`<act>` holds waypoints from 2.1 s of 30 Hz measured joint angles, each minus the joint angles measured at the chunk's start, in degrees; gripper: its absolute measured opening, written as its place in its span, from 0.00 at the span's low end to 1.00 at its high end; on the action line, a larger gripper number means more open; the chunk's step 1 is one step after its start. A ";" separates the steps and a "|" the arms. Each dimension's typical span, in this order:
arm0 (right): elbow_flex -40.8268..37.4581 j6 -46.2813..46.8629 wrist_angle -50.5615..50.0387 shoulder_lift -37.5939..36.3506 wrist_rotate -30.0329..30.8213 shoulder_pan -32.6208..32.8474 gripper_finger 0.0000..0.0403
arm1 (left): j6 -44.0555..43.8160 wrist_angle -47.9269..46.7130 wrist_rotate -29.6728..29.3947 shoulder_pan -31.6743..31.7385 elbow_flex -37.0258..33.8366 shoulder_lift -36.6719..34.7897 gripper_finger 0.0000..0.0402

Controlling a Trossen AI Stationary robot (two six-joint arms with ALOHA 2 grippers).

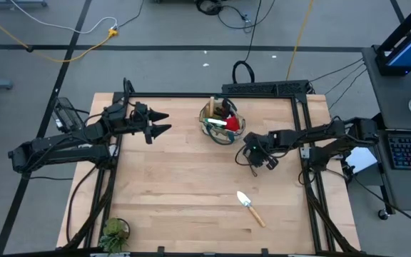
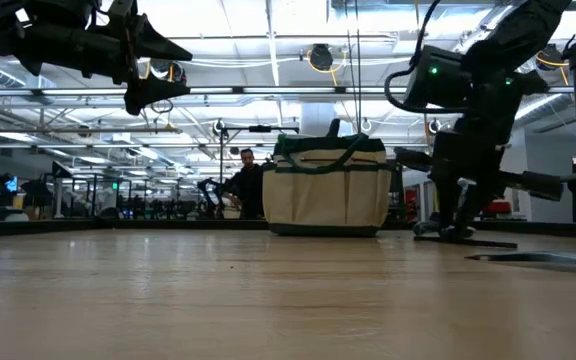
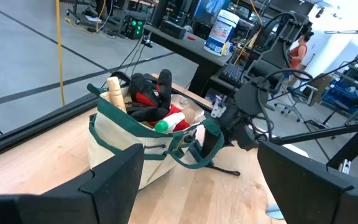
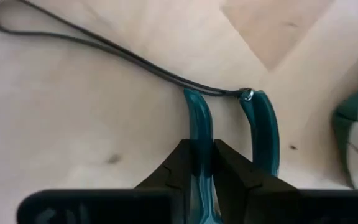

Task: Pick & Place Garden tools in Gardening bag
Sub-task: Put the black shear scissors into the green gardening bag

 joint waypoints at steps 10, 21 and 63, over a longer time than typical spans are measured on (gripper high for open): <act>-0.10 13.45 -1.75 -6.70 -1.49 3.75 0.09 | -0.51 0.00 0.00 -0.01 0.00 0.02 0.81; 2.23 33.79 3.45 -14.66 -6.04 3.86 0.08 | -3.84 0.20 0.01 -0.04 0.00 0.01 0.81; 2.56 74.74 64.70 -22.99 -4.81 -2.84 0.08 | 2.92 -0.04 -0.04 -0.04 0.00 0.02 0.81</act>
